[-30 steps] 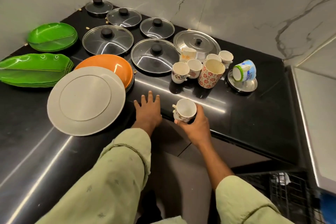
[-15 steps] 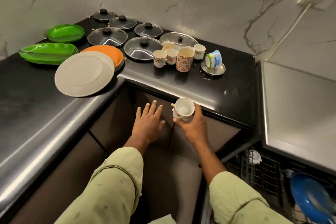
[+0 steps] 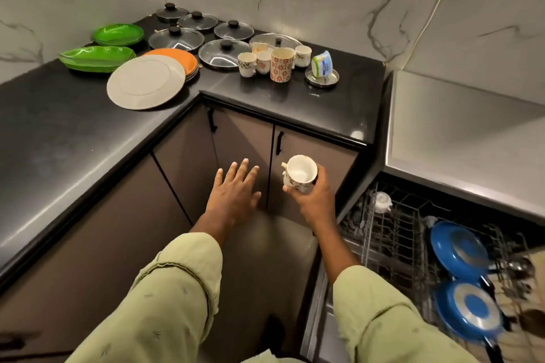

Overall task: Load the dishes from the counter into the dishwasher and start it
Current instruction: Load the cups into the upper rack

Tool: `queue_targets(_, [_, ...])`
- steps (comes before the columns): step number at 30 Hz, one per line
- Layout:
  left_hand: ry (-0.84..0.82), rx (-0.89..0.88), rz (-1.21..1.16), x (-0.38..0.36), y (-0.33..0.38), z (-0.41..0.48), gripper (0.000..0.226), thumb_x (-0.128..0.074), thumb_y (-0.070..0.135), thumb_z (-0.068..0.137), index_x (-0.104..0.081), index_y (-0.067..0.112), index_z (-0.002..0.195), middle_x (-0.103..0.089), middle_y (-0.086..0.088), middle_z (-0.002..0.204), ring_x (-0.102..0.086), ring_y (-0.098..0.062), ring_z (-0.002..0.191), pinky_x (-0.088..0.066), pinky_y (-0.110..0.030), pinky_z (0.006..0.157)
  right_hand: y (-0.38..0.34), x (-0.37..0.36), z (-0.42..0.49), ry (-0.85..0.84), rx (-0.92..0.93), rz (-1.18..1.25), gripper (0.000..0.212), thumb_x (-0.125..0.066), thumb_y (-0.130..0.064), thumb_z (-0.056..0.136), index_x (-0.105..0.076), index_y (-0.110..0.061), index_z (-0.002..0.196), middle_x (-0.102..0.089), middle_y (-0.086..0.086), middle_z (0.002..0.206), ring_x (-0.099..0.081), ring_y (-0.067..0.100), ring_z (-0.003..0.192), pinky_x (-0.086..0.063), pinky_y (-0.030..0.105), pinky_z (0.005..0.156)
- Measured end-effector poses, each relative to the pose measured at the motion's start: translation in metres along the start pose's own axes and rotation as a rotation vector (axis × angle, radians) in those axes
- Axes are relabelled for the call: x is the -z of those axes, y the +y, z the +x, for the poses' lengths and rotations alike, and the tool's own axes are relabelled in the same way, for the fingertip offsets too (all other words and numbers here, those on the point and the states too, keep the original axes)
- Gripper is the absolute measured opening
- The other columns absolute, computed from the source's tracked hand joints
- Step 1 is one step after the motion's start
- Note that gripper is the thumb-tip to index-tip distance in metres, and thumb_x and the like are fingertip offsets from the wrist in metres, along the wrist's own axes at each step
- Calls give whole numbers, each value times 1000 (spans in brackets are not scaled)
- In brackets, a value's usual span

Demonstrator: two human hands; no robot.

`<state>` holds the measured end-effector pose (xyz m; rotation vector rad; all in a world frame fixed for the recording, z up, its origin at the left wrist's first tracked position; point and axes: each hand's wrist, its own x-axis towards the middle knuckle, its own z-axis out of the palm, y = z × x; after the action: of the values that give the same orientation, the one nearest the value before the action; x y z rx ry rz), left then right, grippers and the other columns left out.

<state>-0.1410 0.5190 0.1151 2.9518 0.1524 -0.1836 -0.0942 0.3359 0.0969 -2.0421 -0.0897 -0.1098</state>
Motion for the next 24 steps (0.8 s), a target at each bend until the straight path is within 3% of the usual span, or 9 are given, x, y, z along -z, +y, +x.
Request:
queue_targets(8, [-81,-65,-21,-33,45,-86,67,-39,42,104,-6,24,159,3,-4,167,3,-26,153,0,-49,121,21,48,-93,18,-50,-1,74,-90,-24,64,-52,-21,127,-59,-12,115,-56,10,106,-44,25,84])
queue_targets(17, [-164,-143,4,-66,101,-136,66,-38,41,104,-7,23,159,2,-5,167,1,-25,153,-3,-48,121,61,108,-153,32,-175,-18,76,-91,-28,64,-51,-25,129,-62,-6,122,-57,17,110,-51,39,90])
queue_targets(24, [-208,-228,12,-86,163,-111,66,-39,41,104,-9,23,159,1,-4,167,1,-23,153,-4,-48,122,100,159,-149,57,-278,-12,75,-90,-26,65,-51,-22,128,-60,-8,120,-55,14,109,-48,31,85])
